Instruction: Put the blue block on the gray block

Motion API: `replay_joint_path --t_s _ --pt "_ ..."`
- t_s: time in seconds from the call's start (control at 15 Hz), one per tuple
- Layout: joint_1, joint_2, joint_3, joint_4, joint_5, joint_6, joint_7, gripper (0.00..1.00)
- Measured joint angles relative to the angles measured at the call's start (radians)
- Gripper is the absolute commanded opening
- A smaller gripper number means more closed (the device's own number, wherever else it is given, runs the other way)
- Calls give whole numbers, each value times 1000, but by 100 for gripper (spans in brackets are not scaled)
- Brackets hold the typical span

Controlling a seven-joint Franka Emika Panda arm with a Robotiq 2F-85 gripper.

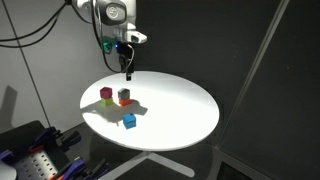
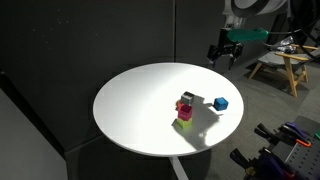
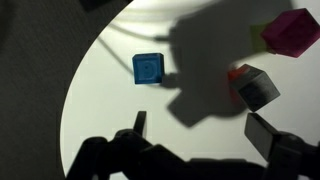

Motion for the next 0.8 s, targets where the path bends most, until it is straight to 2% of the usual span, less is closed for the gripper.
replay_joint_path --t_s 0.33,0.8 --pt "0 51 -13 -1 -1 22 0 100" --pt "0 60 -15 -1 -1 23 -1 100"
